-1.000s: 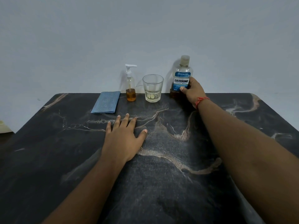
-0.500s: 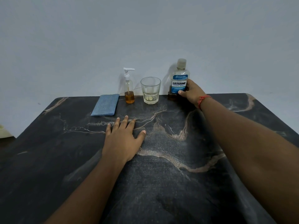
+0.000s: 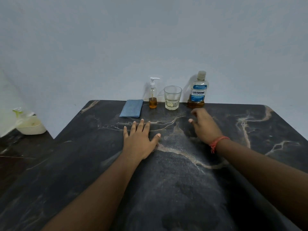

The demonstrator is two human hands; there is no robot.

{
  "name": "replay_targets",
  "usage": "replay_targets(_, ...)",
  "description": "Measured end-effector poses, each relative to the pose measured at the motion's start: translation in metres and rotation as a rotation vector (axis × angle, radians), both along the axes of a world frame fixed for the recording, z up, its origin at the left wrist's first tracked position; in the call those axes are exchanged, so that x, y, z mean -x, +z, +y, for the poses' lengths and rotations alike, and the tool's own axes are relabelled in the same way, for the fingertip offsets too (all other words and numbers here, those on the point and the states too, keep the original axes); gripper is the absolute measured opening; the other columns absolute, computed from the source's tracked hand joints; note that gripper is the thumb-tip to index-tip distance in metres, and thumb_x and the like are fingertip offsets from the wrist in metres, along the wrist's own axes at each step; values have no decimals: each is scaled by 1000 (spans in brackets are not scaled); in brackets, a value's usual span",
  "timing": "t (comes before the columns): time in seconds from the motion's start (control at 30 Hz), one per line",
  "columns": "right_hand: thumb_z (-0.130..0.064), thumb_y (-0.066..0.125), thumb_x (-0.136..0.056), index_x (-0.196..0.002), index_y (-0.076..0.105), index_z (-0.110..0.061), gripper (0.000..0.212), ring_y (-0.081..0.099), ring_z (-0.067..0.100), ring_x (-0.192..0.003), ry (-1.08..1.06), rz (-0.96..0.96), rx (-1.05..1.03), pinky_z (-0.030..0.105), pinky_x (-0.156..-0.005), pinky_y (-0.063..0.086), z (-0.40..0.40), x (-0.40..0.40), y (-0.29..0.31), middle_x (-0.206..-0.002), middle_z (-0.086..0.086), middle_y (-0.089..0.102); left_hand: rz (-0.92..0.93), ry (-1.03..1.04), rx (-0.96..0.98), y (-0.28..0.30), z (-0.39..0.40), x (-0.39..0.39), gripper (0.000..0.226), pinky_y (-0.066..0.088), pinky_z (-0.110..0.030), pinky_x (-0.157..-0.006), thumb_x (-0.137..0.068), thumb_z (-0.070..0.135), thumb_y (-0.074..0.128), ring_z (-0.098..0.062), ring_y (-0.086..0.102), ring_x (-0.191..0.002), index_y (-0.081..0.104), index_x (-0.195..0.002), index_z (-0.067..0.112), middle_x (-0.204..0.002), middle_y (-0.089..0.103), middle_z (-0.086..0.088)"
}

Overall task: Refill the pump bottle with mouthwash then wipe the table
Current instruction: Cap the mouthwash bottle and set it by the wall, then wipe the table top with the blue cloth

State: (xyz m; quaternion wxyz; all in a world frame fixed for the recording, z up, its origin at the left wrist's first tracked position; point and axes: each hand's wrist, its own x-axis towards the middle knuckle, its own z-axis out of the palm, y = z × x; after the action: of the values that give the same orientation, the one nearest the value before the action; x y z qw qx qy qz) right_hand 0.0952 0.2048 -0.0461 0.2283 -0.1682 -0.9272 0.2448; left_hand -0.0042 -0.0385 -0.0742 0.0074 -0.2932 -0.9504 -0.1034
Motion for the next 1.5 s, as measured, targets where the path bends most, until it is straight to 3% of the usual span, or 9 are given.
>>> replay_targets(0.17, -26, 53, -97, -133, 48, -15, 39, 51, 21, -120, 231, -160, -152, 35, -104, 41, -73, 38, 11, -135, 6, 48, -12, 77, 26, 1, -63, 15, 86, -5, -59, -122, -90, 82, 13, -26, -3, -157, 12, -161, 33, -171, 4, 3)
replay_targets(0.37, -24, 52, -98, -139, 43, -8, 45, 44, 31, -128, 262, -255, -300, 42, -109, 38, -138, 125, 10, -142, 14, 43, -3, 112, 6, -11, -109, 21, 85, 1, -53, -125, -91, 78, 13, -26, 4, -157, 15, -161, 30, -170, 11, 2)
replay_targets(0.57, -19, 52, -97, -133, 48, -9, 38, 49, 36, -122, 250, -448, -480, 45, -101, 45, -153, 182, 10, -131, 18, 51, 31, 117, -10, -17, -107, 24, 82, 0, -53, -125, -91, 76, 13, -26, 5, -157, 22, -159, 31, -170, 12, 2)
replay_targets(0.8, -13, 59, -91, -129, 54, -8, 38, 55, 34, -117, 301, -531, -768, 41, -93, 46, -157, 179, 26, -127, 14, 57, 36, 121, -11, -17, -106, 25, 80, 2, -54, -125, -93, 74, 16, -26, 5, -157, 23, -159, 30, -170, 13, 2)
replay_targets(0.97, -10, 60, -89, -123, 59, -13, 34, 56, 31, -116, 362, -532, -725, 39, -96, 47, -166, 111, 28, -123, 11, 59, 41, 129, -43, -15, -108, 20, 75, 4, -52, -125, -95, 69, 22, -25, 10, -156, 28, -158, 28, -169, 19, 1)
replay_targets(1.17, -9, 55, -90, -118, 64, -22, 32, 53, 18, -115, 494, -424, -558, 31, -98, 45, -168, -24, 25, -119, -1, 59, 21, 140, -69, -11, -112, 11, 57, 8, -48, -126, -104, 42, 28, -24, 14, -156, 30, -158, 21, -168, 22, -1)
replay_targets(1.27, -29, 56, -93, -118, 64, -22, 27, 54, 16, -110, 524, -436, -452, 30, -94, 46, -172, -75, 25, -114, -3, 58, 12, 148, -75, -12, -113, -4, 56, 7, -47, -126, -106, 40, 27, -24, 14, -156, 30, -158, 21, -168, 22, -2)
replay_targets(1.37, -55, 53, -90, -136, 50, -24, 56, 44, 20, -127, 443, -378, -358, 37, -106, 40, -177, -79, 28, -136, 1, 49, -1, 152, -50, -11, -115, -24, 56, 5, -50, -126, -106, 42, 27, -24, 13, -156, 30, -158, 21, -168, 21, -2)
replay_targets(1.5, -64, 51, -87, -155, 13, -24, 88, 11, 30, -149, 306, -487, -269, 42, -119, 17, -193, -37, 22, -162, 11, 7, -22, 158, -46, -7, -120, -51, 54, 1, -54, -124, -107, 42, 26, -25, 10, -156, 29, -158, 22, -169, 19, -2)
